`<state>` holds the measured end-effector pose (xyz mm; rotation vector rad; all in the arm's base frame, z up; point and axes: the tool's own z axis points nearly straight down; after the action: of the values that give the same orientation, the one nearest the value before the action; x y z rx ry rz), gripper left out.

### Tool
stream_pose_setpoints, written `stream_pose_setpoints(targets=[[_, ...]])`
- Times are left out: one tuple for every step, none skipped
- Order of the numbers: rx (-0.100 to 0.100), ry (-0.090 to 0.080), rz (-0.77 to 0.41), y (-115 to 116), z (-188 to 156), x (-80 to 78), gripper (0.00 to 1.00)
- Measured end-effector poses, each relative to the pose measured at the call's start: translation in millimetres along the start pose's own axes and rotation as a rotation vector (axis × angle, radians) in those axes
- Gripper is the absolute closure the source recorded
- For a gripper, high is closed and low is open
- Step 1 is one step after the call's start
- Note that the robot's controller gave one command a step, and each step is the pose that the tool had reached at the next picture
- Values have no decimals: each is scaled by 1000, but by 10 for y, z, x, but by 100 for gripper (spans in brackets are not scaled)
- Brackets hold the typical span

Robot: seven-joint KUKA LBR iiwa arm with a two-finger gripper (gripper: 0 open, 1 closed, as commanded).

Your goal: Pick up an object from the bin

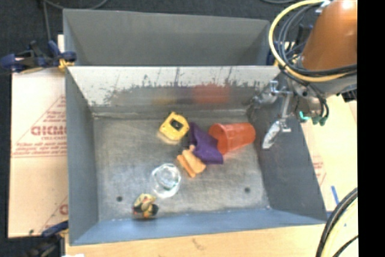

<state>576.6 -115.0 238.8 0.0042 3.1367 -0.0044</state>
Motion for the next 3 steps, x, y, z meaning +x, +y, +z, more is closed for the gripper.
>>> stream_pose_setpoints(targets=[[2,-9,-5,66,422,-222,0],[-1,-3,-79,66,1129,-161,0],[1,5,-126,133,1620,-587,100]])
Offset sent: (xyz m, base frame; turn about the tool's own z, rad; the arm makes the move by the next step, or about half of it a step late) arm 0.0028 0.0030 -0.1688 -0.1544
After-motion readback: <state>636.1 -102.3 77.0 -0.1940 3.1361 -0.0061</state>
